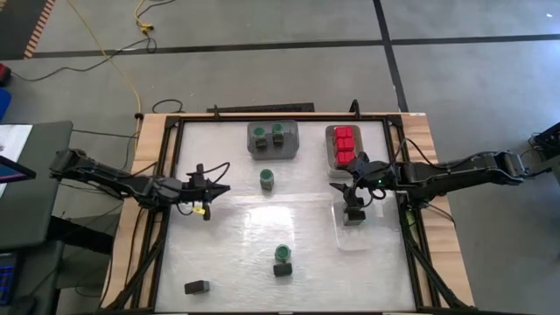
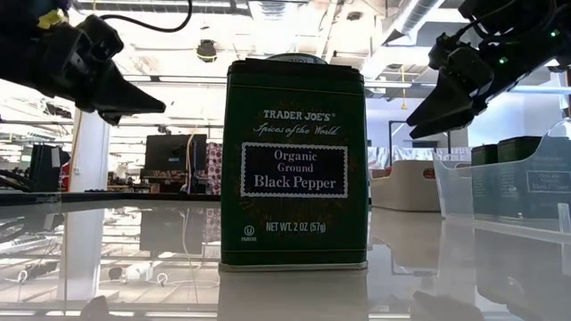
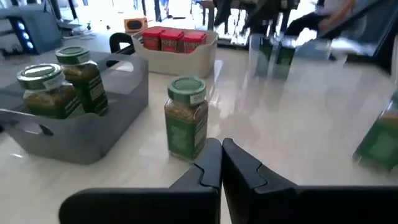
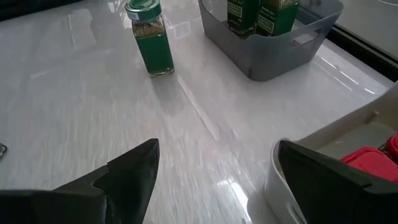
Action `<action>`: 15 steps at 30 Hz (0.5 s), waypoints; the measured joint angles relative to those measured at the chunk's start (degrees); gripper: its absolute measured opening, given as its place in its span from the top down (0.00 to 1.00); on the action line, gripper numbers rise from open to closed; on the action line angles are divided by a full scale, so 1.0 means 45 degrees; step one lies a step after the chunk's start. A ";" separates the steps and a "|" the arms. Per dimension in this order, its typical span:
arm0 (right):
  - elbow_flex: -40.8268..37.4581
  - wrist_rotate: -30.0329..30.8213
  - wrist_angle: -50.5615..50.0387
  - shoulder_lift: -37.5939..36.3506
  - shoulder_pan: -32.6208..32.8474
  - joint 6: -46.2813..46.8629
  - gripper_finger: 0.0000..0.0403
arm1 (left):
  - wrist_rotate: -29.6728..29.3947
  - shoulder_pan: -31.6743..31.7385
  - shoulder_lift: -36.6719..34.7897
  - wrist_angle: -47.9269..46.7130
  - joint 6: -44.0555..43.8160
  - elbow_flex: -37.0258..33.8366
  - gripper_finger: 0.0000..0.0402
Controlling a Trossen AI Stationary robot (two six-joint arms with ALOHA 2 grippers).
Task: Sort spices by type
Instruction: Move the top left green seasoning bottle to the center of the table, then put the center green seasoning bottle into the black bin
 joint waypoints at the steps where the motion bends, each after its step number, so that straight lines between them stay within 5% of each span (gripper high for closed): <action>1: 0.0000 0.0000 0.0012 0.0000 0.0005 0.0000 0.11 | -0.0004 0.0015 0.0001 -0.0177 0.0334 0.0000 1.00; 7: 0.0000 0.0000 0.0475 0.0000 0.0005 -0.0035 0.11 | -0.0111 0.0015 0.0016 -0.1965 0.3560 -0.0003 1.00; 15: 0.0000 0.0000 0.1514 -0.0004 -0.0031 -0.0024 0.09 | -0.0381 0.0224 0.0025 -0.2206 0.2888 -0.0005 1.00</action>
